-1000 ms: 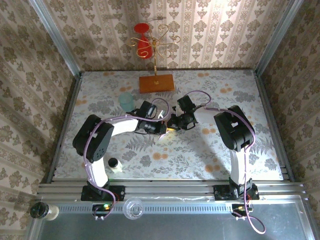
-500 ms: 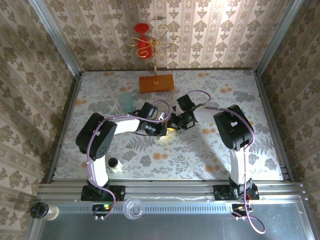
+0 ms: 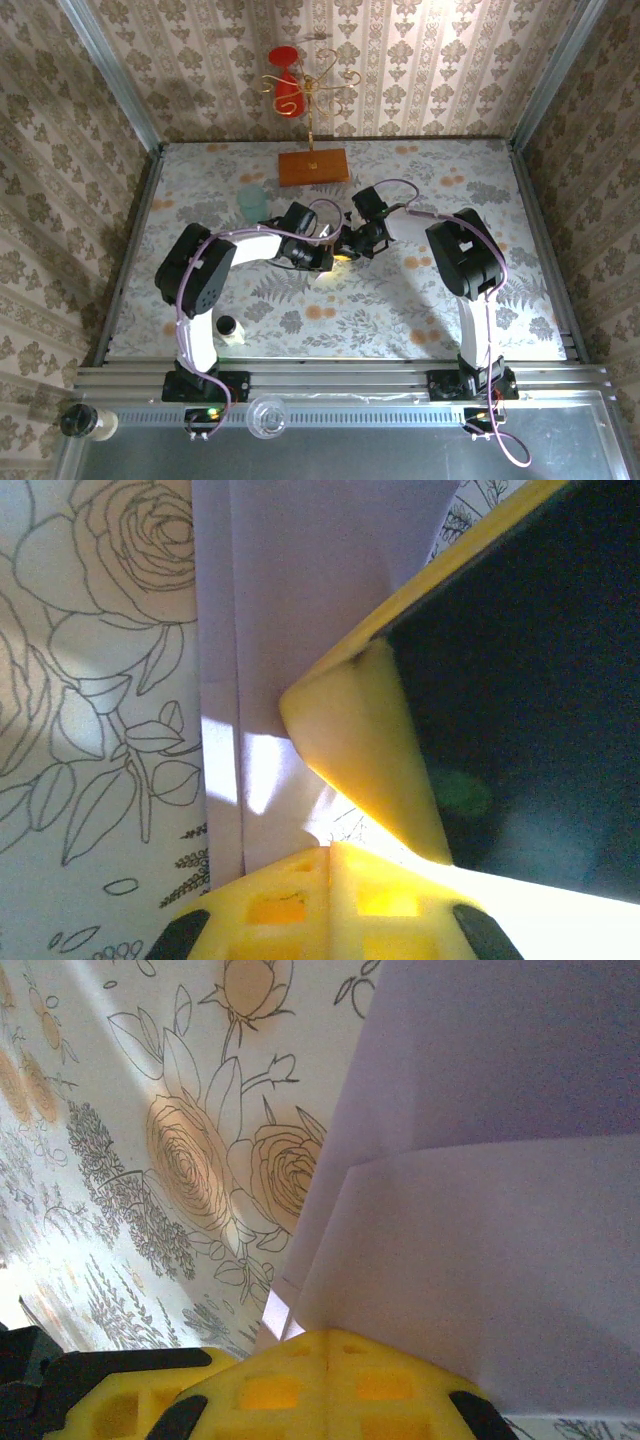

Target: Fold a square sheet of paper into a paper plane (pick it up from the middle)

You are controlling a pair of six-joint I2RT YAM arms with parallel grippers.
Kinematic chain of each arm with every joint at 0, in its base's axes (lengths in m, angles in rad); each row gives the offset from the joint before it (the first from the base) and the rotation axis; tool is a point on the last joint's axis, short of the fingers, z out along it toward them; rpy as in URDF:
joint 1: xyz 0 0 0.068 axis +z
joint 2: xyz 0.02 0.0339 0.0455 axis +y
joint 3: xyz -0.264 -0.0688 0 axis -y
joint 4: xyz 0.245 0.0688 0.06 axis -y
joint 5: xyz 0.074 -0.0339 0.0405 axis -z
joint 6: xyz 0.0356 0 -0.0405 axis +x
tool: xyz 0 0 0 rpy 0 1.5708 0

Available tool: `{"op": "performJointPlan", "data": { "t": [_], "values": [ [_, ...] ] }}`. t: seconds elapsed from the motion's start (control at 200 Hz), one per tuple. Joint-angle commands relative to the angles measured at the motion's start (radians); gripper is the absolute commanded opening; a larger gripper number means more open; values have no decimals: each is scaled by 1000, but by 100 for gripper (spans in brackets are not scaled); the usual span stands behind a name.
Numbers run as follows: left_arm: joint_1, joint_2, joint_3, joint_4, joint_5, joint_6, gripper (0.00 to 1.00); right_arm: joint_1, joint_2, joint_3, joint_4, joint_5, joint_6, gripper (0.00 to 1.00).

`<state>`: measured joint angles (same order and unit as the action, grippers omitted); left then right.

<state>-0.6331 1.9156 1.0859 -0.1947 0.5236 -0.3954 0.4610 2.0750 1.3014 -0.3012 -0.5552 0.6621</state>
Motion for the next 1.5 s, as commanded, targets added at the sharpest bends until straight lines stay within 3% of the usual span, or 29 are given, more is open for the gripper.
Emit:
{"op": "performJointPlan", "data": {
  "t": [0.0, 0.3, 0.675, 0.845, 1.005, 1.265, 1.49],
  "values": [
    [11, 34, 12, -64, -27, 46, 0, -2, 61, -14, -128, 93, -18, 5],
    [40, 17, -11, -113, 17, 100, 0, -2, 79, -1, -177, 140, -43, 5],
    [77, -120, -178, -191, -2, 156, 0, -1, 80, 2, -185, 145, -56, 6],
    [117, -223, -227, -193, -14, 138, 0, 8, 68, -1, -161, 109, -64, 6],
    [97, -302, -190, -92, 40, 76, 0, 35, 39, -8, -97, 38, -64, 6],
    [44, -155, -127, 118, 55, -60, 2, 51, -6, -14, -14, -12, -26, 7],
    [42, -99, -136, 110, 3, -65, 0, 39, -19, -14, 9, -18, -4, 7]
  ]
}}
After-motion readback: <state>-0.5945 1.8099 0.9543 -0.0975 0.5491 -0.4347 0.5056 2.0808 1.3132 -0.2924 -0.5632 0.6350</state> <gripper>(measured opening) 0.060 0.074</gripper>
